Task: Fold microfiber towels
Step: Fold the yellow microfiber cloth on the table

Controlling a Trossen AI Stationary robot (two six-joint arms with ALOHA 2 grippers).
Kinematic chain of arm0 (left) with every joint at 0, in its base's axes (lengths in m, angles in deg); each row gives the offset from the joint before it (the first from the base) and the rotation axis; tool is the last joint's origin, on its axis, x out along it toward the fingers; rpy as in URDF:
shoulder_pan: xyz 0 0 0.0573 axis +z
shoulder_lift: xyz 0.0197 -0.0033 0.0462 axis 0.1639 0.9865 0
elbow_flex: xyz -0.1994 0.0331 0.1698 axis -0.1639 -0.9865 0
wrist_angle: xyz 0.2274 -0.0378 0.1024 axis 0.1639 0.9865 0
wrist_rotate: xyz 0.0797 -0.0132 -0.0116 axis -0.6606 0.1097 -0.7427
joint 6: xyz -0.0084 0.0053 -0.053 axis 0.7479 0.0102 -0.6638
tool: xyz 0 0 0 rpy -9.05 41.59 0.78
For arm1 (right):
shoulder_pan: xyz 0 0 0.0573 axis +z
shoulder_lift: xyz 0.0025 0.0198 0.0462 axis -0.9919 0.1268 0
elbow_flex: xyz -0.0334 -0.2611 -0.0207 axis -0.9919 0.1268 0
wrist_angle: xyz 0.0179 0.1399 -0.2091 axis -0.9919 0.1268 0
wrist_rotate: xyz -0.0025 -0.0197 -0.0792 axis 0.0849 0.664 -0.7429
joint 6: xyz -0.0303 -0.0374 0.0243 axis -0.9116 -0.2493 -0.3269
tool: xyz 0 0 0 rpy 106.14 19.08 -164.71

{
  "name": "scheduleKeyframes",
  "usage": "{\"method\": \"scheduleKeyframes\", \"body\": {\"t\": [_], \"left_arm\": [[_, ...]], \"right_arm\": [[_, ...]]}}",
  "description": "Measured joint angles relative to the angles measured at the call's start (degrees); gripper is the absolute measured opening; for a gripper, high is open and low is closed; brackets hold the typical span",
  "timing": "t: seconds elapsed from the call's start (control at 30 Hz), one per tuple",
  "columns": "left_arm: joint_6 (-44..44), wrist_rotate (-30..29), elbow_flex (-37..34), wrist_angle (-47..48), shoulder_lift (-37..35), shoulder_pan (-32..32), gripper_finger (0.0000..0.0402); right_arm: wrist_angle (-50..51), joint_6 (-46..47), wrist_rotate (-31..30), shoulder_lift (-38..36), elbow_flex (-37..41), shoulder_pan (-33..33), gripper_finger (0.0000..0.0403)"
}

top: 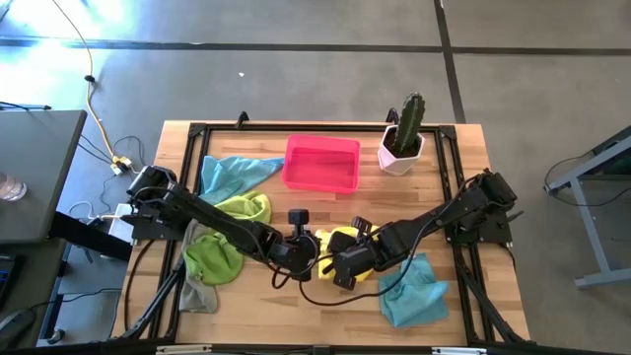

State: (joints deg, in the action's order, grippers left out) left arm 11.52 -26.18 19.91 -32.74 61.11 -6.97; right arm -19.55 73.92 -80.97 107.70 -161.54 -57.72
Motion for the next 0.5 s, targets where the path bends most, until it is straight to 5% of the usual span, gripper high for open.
{"method": "scheduleKeyframes", "body": {"t": [0.5], "left_arm": [[-1.48,22.31,0.00,0.00,0.00,-1.51,0.0001]], "right_arm": [[-0.13,-5.07,-5.41,0.00,0.00,0.02,0.0140]]}}
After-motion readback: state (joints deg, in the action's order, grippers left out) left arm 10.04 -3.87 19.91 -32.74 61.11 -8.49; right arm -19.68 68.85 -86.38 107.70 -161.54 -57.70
